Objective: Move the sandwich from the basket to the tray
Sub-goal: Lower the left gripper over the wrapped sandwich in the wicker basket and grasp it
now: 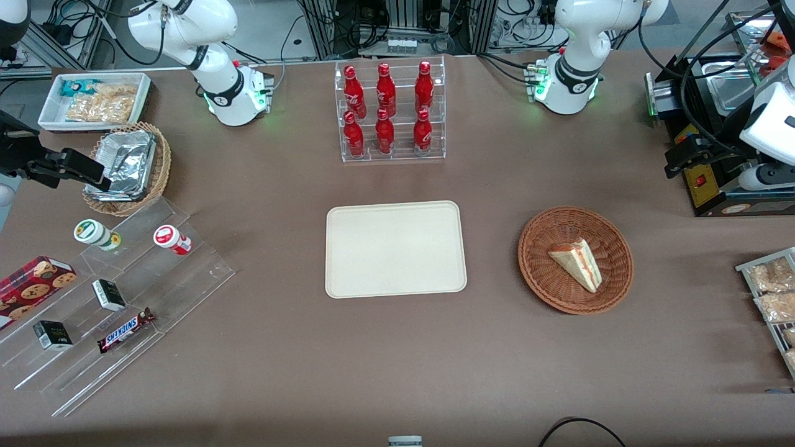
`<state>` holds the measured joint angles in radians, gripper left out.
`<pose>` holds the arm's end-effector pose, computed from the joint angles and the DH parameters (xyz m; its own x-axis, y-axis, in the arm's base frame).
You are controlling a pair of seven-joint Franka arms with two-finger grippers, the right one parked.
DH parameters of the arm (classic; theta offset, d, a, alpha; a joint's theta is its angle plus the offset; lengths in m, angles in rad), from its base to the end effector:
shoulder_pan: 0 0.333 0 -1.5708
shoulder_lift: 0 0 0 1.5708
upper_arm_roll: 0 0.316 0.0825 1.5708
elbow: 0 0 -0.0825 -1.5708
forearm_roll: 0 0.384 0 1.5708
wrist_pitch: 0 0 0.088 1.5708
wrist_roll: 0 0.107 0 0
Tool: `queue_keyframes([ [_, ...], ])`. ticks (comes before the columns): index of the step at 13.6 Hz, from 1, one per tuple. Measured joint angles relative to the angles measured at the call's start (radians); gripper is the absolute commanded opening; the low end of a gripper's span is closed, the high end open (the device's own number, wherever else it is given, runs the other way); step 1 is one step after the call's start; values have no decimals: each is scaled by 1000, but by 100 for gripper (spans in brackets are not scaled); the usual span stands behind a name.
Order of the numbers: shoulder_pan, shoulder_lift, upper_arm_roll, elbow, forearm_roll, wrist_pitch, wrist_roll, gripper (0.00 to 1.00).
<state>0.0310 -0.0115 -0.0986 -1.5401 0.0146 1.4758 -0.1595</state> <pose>0.5401 -0.0352 0.6370 0.9944 0.0933 -0.0497 0.0922 -0.9955 -0.0239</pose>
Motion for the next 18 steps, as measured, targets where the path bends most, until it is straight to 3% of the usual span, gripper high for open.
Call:
queue_keyframes([
  [7, 14, 31, 1, -54, 0, 23, -17, 100],
  [12, 13, 68, -9, -266, -2, 286, -119, 100],
  [18, 10, 113, -106, -525, -4, 684, -527, 100],
])
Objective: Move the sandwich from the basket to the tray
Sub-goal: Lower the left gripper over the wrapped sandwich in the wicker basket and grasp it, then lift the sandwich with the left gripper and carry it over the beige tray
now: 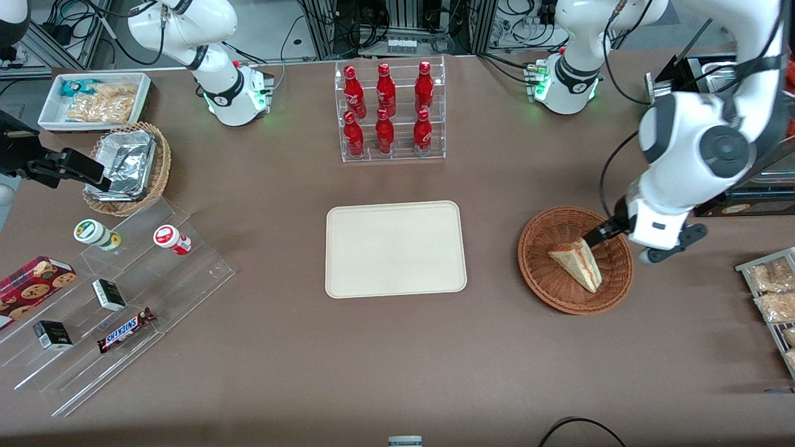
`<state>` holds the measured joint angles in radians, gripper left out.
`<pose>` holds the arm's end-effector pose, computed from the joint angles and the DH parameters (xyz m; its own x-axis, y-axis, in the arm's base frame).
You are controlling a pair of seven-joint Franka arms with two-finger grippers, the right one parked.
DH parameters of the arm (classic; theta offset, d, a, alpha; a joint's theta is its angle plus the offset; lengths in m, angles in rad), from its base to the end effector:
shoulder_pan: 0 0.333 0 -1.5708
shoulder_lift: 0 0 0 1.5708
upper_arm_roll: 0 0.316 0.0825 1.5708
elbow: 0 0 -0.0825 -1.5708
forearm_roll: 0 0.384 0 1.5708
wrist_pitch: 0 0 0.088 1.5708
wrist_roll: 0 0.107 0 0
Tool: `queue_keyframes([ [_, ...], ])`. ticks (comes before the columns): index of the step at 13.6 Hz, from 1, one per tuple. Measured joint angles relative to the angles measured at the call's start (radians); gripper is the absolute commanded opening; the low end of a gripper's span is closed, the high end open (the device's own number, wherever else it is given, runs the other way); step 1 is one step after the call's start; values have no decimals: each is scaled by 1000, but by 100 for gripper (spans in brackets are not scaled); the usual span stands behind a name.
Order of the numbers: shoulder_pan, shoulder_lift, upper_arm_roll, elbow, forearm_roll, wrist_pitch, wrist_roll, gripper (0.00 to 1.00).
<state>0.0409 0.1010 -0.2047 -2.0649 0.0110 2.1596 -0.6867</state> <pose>0.5582 -0.0901 0.3857 0.8689 0.4949 -0.0104 0.4949 -0.8689 0.0062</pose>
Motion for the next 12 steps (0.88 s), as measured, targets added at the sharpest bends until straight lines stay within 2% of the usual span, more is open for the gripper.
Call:
queue_keyframes([
  [4, 4, 42, -2, -135, 0, 198, -45, 100],
  [10, 5, 153, 1, -147, 0, 297, -50, 100],
  [12, 6, 183, 2, -145, 0, 323, -52, 94],
])
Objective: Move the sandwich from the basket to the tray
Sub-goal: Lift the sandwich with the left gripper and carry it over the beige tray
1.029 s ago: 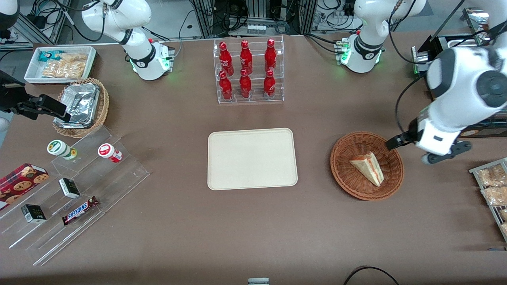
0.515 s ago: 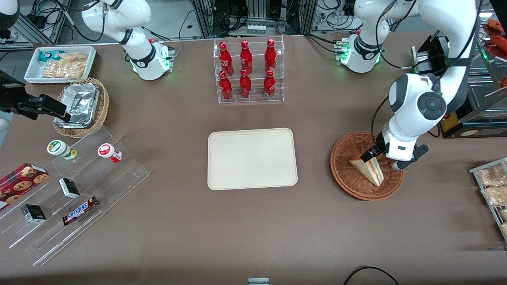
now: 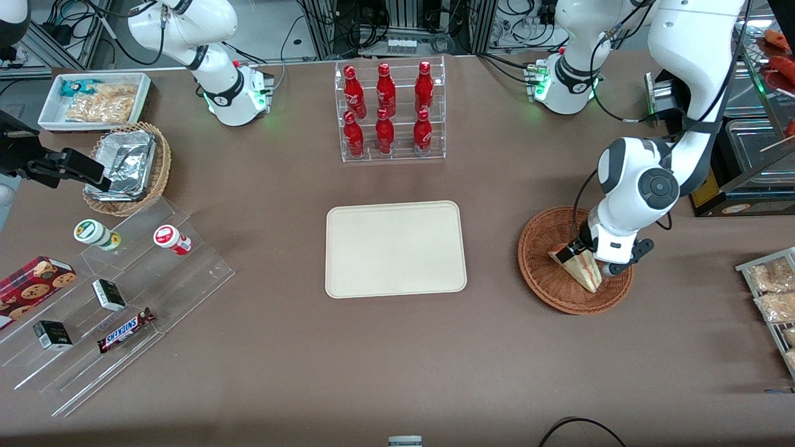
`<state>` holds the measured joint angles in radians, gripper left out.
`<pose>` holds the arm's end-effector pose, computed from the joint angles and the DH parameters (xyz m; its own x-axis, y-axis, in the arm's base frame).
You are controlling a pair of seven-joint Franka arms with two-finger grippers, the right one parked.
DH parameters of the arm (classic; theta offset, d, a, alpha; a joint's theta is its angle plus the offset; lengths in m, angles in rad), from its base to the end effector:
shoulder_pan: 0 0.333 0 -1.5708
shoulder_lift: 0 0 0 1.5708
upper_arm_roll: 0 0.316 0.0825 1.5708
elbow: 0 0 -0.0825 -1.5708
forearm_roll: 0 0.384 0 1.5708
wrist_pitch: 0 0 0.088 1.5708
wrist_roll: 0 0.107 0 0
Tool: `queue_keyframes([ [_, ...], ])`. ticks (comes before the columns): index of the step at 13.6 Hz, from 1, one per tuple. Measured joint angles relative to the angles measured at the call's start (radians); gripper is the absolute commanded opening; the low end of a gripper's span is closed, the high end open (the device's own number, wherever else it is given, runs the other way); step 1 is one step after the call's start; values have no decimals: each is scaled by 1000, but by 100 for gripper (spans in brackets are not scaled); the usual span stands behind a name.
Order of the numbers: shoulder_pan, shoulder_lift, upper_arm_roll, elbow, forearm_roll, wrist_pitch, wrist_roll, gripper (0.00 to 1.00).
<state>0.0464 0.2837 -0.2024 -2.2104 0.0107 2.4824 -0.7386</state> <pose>0.5455 -0.0861 0.2519 0.8352 0.5486 -0.0378 0.5498 -0.8347 0.0329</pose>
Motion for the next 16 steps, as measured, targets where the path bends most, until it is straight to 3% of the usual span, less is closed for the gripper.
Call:
queue_keyframes([
  [1, 1, 8, 1, 4, 0, 5, -1, 85],
  [3, 2, 17, 3, 21, -1, 6, -3, 48],
  [4, 2, 21, 3, 28, -1, 6, -4, 36],
  [5, 3, 25, 3, 33, -1, 6, -4, 32],
  [10, 9, 20, 4, 107, -1, -84, -4, 32],
  [16, -35, -43, -13, 484, -3, -600, -76, 32],
])
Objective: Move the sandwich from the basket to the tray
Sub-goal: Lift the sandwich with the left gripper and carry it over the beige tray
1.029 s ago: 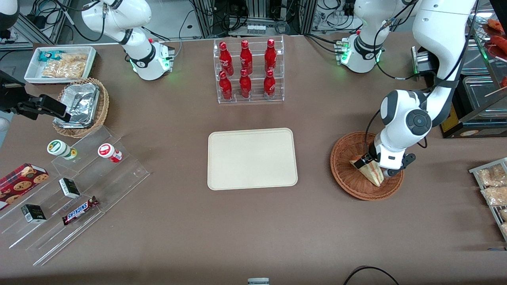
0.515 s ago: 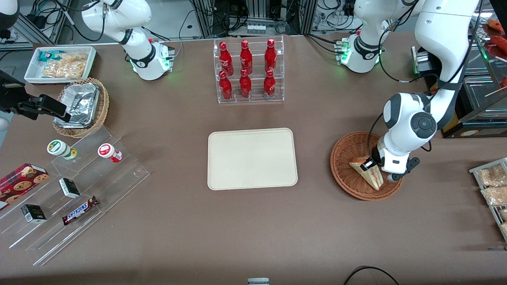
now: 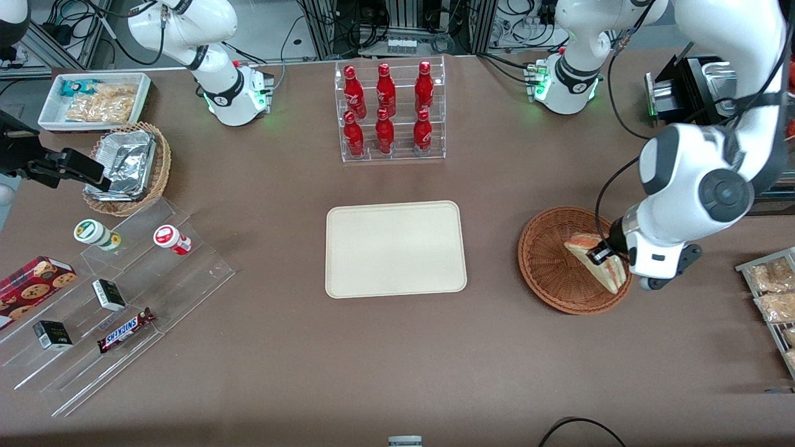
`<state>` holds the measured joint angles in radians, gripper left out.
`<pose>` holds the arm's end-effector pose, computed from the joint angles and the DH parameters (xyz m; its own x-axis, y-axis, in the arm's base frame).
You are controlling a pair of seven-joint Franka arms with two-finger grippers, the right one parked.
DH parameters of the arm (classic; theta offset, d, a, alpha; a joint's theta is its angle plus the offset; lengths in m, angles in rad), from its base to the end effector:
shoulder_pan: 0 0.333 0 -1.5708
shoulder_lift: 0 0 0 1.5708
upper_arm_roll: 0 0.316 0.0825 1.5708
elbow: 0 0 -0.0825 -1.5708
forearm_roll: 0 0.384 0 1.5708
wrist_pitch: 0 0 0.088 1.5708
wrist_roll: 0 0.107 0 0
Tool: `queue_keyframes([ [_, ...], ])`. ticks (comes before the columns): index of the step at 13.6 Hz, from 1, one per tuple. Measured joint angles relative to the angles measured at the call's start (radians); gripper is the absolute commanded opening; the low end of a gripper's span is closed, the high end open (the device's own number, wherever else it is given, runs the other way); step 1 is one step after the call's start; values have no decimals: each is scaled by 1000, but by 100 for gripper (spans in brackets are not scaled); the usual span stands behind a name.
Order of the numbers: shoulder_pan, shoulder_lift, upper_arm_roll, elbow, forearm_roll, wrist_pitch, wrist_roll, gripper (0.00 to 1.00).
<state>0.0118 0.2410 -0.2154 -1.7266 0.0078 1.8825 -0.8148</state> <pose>0.6087 -0.1158 0.4369 0.8145 0.5738 -0.0864 0.5737 -0.8186 -0.0277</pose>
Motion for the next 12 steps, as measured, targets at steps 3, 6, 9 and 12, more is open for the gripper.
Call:
queue_keyframes([
  [3, -147, 5, -7, 73, -1, -35, -114, 33],
  [6, -287, 47, -11, 75, -1, -1, -181, 34],
  [9, -405, 145, -11, 100, 1, 102, -220, 34],
  [12, -498, 262, -11, 169, 38, 132, -227, 34],
])
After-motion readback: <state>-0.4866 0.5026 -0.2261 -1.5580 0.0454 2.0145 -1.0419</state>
